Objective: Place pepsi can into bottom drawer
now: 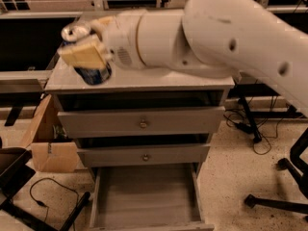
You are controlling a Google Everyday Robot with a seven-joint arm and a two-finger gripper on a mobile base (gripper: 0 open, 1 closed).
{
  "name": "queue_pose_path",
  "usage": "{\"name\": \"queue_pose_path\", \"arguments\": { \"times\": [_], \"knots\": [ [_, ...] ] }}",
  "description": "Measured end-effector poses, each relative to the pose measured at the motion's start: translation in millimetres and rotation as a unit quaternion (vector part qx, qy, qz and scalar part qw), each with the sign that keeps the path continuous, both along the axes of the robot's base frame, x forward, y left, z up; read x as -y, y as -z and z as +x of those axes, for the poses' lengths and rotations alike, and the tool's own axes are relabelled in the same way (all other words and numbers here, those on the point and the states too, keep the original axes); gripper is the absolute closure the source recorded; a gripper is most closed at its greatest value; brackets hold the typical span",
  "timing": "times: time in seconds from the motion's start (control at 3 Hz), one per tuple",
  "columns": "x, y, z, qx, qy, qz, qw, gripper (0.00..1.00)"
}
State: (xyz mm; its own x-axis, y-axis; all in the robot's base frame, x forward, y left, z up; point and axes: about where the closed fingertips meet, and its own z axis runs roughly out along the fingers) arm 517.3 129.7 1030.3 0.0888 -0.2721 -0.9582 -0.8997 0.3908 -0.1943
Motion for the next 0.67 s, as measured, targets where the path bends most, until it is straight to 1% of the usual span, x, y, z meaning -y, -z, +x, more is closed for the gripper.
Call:
{"name": "queue_pose_path", "arguments": {
  "times": [0.33,0.67],
  "knots": [
    [20,71,-43,-0.036,0.004,-0.025,0.999,1.0],
    [66,147,-50,-0.058,0.037,-0.037,0.9969,1.0]
  ]
}}
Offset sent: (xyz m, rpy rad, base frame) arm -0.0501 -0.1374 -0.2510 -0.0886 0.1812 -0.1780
